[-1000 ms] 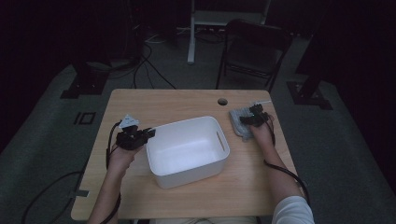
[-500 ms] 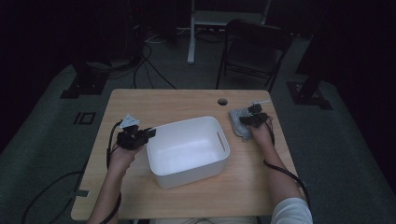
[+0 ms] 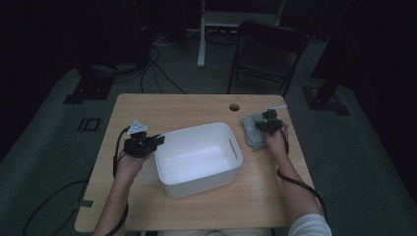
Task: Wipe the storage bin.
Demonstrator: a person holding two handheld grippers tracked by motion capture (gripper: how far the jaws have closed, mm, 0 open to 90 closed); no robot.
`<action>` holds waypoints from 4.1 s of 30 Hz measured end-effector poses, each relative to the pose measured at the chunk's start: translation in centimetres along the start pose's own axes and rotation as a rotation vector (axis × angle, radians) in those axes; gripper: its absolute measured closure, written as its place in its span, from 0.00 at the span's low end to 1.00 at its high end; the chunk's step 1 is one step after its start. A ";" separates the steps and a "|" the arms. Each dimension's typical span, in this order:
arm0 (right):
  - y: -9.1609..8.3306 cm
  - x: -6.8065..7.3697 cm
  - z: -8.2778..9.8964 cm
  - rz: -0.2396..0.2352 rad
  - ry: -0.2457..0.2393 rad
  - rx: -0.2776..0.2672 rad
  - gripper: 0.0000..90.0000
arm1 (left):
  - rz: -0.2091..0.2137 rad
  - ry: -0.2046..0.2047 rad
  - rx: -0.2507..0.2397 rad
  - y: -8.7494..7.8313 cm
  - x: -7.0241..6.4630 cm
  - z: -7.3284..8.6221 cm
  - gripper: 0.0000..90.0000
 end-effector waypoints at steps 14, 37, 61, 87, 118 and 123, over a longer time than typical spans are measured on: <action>-7.9 2.0 2.4 -0.182 -0.003 -0.136 0.84 | 0.011 -0.009 -0.013 0.3 0.1 -0.2 0.87; -21.4 10.5 6.4 -0.536 -0.129 -0.352 0.83 | -0.007 0.006 -0.021 0.5 0.0 -0.2 0.87; -16.6 13.0 8.5 -0.490 -0.144 -0.252 0.84 | -0.047 0.005 -0.048 1.3 -0.3 -0.3 0.85; -15.9 12.6 8.2 -0.461 -0.119 -0.231 0.84 | -0.040 -0.004 -0.049 1.4 -0.3 -0.3 0.84; -13.5 12.1 6.2 -0.457 -0.098 -0.183 0.85 | -0.032 0.001 -0.044 1.7 -0.5 -0.4 0.84; -13.4 12.0 4.7 -0.486 -0.080 -0.201 0.85 | -0.037 0.008 -0.043 1.8 -0.6 -0.4 0.84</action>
Point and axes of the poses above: each handheld gripper's, and its own axes: y roughly forward along the jaws, z roughly out of its underside, x roughly to its left, the point moved 6 cm from there along y, roughly forward along the jaws, and after that the axes turned 1 degree about x, right-handed, at the moved point
